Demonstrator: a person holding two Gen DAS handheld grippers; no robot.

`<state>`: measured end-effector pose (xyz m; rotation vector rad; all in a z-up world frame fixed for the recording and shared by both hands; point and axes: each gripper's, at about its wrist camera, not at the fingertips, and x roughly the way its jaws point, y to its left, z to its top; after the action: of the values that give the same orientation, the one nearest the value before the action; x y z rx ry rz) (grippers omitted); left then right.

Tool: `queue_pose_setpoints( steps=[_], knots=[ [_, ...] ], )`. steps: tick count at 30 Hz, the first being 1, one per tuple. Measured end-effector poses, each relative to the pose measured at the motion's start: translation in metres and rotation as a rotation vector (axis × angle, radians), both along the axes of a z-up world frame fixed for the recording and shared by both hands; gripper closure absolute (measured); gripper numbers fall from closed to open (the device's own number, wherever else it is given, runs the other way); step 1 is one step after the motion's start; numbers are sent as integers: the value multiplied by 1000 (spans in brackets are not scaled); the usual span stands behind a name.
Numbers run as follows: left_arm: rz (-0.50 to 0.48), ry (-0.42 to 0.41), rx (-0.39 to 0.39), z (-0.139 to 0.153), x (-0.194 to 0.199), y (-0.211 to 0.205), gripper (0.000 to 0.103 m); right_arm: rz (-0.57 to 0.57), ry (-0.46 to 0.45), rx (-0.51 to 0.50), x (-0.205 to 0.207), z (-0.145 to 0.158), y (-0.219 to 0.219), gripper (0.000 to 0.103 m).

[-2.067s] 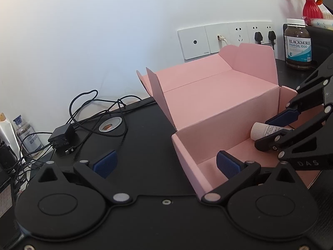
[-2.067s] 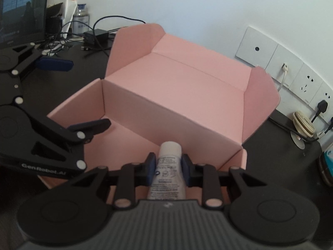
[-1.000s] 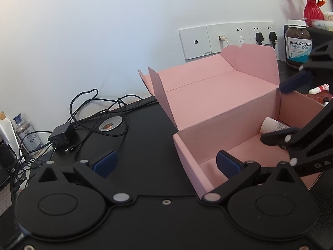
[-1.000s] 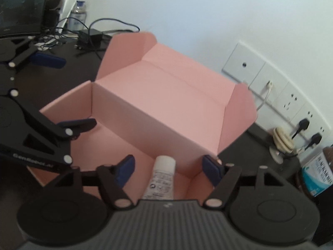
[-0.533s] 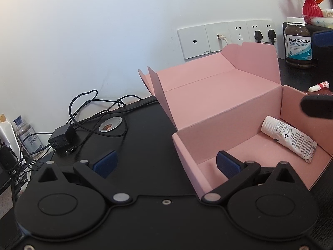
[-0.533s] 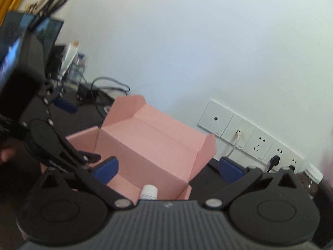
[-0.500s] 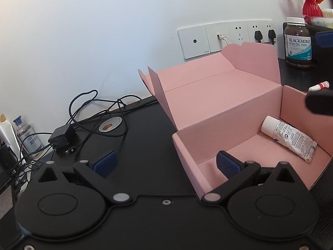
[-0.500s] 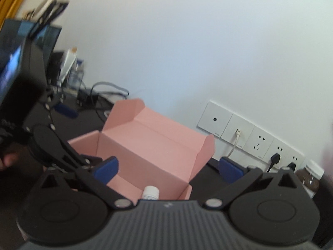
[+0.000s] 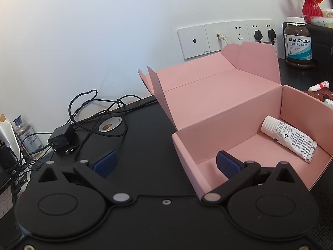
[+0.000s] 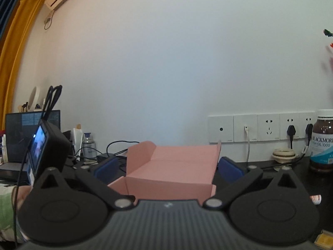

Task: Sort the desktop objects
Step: 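Withdraw the right tool from the box and raise it away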

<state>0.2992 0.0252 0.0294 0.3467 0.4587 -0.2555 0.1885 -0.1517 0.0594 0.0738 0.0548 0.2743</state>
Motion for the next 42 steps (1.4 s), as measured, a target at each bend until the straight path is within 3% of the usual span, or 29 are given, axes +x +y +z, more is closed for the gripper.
queue_pose_setpoints(
  steps=[13,21,32,42],
  knots=[
    [-1,1,0,0,1,0,0,-38,-15,3,1,-4,3,1],
    [1,-1,1,-1,0,0,0,-57,32,55,6,-6,-7,1],
    [4,-7,4,-2,0,0,0,-65,0,-28,3,-7,8,1],
    [0,-3,0,-2,1,0,0,-85,51,64,10,-9,-6,1]
  ],
)
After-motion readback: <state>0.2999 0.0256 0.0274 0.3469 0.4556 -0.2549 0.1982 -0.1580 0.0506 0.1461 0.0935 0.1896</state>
